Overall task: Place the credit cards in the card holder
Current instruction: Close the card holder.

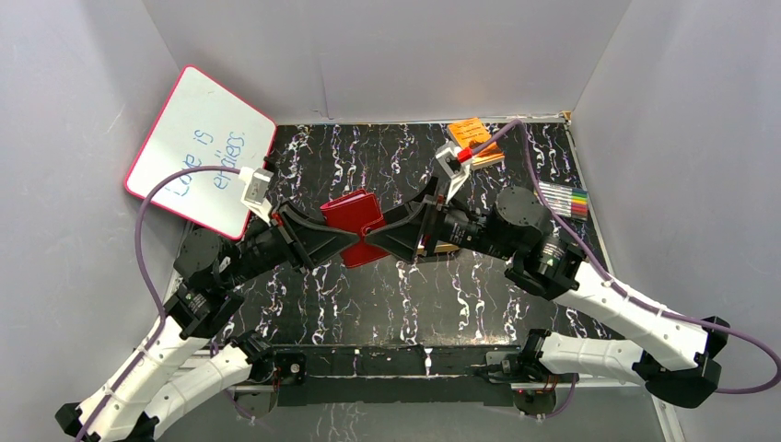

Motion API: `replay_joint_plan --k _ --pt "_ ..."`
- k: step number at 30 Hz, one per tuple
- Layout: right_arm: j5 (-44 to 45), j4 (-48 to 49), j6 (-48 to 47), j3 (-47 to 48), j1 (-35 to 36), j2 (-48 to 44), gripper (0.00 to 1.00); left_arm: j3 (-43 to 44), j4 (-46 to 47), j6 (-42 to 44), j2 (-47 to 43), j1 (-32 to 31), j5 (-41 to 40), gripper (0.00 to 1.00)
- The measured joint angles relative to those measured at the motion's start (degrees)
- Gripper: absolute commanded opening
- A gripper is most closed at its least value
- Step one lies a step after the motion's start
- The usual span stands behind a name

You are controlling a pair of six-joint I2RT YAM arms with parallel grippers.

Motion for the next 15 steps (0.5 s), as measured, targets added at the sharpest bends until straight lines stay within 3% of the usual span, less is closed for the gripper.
replay_joint_plan --k 11,15 --pt "0.85 1.51 2.03 -0.87 0.04 0.61 0.63 0.00 0.09 0.26 -0.13 0.02 0.44 0.00" --pt "1.11 1.60 2.54 -0.87 0.17 0.76 0.65 -0.02 0.07 0.26 -0.13 0.04 0.44 0.00"
